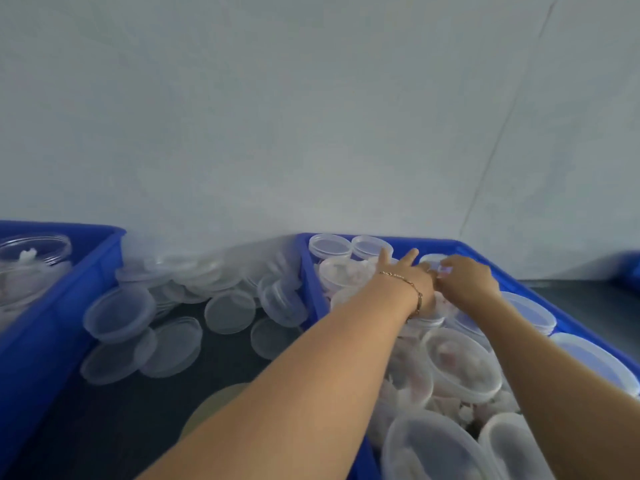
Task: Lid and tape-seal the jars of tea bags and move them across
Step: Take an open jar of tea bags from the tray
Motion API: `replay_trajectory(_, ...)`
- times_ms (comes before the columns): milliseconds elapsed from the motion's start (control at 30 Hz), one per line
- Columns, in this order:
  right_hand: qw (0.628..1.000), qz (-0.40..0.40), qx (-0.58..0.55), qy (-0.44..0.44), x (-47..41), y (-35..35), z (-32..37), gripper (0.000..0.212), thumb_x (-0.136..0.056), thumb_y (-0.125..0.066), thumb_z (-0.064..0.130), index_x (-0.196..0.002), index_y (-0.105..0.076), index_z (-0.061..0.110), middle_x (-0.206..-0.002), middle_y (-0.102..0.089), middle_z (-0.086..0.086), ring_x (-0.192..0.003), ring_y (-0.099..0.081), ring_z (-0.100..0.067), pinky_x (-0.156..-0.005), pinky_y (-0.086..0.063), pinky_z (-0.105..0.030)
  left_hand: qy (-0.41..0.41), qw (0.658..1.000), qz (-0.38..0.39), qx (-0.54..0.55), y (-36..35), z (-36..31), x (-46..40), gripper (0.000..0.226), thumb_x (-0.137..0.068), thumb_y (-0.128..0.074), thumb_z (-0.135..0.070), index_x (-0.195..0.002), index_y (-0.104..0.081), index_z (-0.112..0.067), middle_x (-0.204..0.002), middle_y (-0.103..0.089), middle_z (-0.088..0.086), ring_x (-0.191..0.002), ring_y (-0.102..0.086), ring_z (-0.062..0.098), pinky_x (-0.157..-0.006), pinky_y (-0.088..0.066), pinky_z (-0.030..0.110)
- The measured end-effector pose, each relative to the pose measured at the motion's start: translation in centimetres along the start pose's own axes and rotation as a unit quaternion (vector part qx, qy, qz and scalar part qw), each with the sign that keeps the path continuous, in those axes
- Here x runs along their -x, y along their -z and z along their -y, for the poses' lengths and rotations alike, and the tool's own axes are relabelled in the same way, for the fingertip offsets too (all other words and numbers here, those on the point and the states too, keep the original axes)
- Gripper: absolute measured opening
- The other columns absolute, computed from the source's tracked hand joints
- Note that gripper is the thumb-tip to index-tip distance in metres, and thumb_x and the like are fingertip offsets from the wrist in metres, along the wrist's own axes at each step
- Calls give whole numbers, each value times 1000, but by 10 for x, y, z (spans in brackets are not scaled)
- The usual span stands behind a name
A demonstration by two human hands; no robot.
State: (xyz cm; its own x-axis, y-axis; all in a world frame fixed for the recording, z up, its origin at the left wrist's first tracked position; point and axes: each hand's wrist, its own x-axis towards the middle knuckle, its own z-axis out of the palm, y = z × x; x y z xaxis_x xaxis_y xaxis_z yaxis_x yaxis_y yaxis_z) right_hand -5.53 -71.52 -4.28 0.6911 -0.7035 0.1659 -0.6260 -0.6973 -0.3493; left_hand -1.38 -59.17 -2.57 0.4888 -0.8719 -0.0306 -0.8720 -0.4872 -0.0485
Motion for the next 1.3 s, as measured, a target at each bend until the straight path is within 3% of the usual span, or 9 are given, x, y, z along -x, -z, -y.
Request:
replay_trajectory(200,994,93,50,-14,-1,-9,-8,45,-95,-24,49,-123,-52,30,-129,-54,-8,-118,-43,-33,-98,-31,-44,-7,1000,-20,15,-17,10,15,50,-102,-23,-38,-149,-23,-21,-156,-21,-1,-146,-6,18,-115,-5,52)
replay_trajectory(400,996,76,39,32,28,-7,17,58,-98,-20,52,-150,-20,28,-159,-8,-11,-145,3,-31,-114,-11,-50,62,993,-63,79,-13,43,73,52,-101,-23,-39,-147,-28,-15,-156,-23,5,-143,-16,22,-116,-11,45)
replay_trajectory(600,974,76,-116,181,80,6,97,40,-103,-23,25,-137,-38,9,-149,-32,-14,-136,-27,-34,-111,-20,-37,165,982,-58,67,2,90,159,57,-101,-24,-43,-151,-15,-15,-160,-9,6,-147,-4,21,-117,-5,40)
replay_trajectory(700,941,63,-142,300,126,9,148,39,-104,-27,24,-109,-56,-1,-111,-60,-17,-107,-51,-33,-86,-31,-34,226,968,-69,85,13,114,210,54,-101,-25,-44,-147,-28,-16,-154,-26,10,-141,-22,25,-113,-19,41)
replay_trajectory(800,901,112,-204,366,174,4,191,41,-103,-30,31,-76,-51,9,-68,-55,8,-73,-52,-13,-65,-32,-22,271,958,-44,80,22,131,263,54,-100,-24,-47,-144,-34,-16,-145,-35,12,-134,-31,28,-109,-26,42)
replay_trajectory(967,833,195,-303,420,267,-16,259,30,-103,-33,22,-87,-59,18,-93,-58,-2,-92,-51,-17,-83,-36,-27,330,933,-45,138,34,142,361,41,-98,-35,-37,-127,-51,-13,-131,-47,14,-116,-47,29,-96,-39,39)
replay_trajectory(1100,801,273,-368,386,332,-28,294,37,-102,-30,38,-97,-60,16,-91,-63,1,-85,-57,-14,-66,-41,-13,397,896,-104,168,28,143,417,27,-91,-44,-12,-115,-56,-9,-120,-54,8,-104,-57,26,-91,-48,40)
replay_trajectory(1200,804,286,-382,354,365,-37,303,36,-100,-32,43,-89,-60,24,-81,-63,9,-75,-58,-4,-58,-41,-6,441,882,-110,127,15,138,444,25,-92,-44,-10,-113,-58,-10,-111,-61,9,-101,-59,24,-91,-49,37)
replay_trajectory(1300,828,281,-332,353,386,-48,301,29,-101,-34,32,-95,-60,20,-85,-62,7,-83,-60,-12,-71,-46,-22,465,877,-89,78,-1,132,465,25,-96,-43,-15,-116,-57,-11,-113,-60,8,-104,-58,24,-85,-45,31)
